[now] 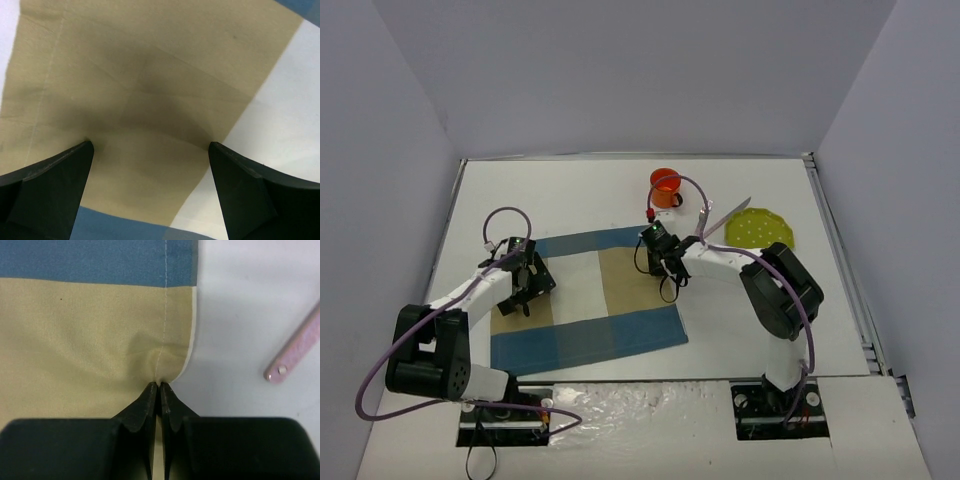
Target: Set the dinner table for one person
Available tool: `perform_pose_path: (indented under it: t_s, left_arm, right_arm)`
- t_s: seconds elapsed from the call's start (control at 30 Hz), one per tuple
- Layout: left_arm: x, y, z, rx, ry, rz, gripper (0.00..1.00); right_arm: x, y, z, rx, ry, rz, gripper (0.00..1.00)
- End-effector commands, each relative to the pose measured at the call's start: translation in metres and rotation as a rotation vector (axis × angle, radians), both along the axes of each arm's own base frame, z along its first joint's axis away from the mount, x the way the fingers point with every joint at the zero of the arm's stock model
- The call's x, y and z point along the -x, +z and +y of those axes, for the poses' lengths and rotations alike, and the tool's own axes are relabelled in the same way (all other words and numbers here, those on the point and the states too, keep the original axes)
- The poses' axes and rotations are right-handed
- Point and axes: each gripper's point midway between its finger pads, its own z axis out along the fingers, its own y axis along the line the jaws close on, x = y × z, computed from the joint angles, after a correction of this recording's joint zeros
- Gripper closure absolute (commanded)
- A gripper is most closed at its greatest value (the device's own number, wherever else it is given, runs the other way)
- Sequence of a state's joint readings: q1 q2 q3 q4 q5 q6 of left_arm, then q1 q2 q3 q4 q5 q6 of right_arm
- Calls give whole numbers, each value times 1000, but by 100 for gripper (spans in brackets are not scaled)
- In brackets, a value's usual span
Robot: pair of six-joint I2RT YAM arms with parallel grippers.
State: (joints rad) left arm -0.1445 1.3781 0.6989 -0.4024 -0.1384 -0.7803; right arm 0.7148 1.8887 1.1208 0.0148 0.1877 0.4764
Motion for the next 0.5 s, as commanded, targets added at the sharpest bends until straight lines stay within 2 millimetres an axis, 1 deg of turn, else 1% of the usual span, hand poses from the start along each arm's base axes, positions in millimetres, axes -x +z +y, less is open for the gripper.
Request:
perform_pose_path:
  t_s: [0.0,0.07,0.13,0.2,0.23,0.3,0.33,0.37,0.43,0.47]
  left_arm:
    - [-21,-7,0,59,126,-48,3]
    - [-28,-8,4,61,149,-51,3]
    - [-39,-8,11,71,181,-60,3]
    - [-49,-11,15,72,202,-56,3]
    - [-54,-13,17,78,212,-51,3]
    - [-68,-12,17,101,230,-61,3]
    - [-72,-13,14,118,237,-60,3]
    - [-74,-14,12,134,241,-53,3]
    - [-82,-15,6,168,253,-57,3]
    - [-83,-14,6,173,259,-61,3]
  right_arm:
    - [-32,0,4,45,15,-37,100]
    - [-53,10,7,47,19,-73,100]
    - [-72,18,6,78,36,-90,100]
    - [-93,20,6,105,44,-118,100]
    - [-103,23,9,114,57,-134,100]
    - [-125,30,15,129,83,-172,100]
    - [-134,41,18,115,77,-197,100]
    - [-139,33,18,149,109,-195,100]
    - [-159,41,20,190,132,-239,100]
    - [-165,43,20,196,134,-250,100]
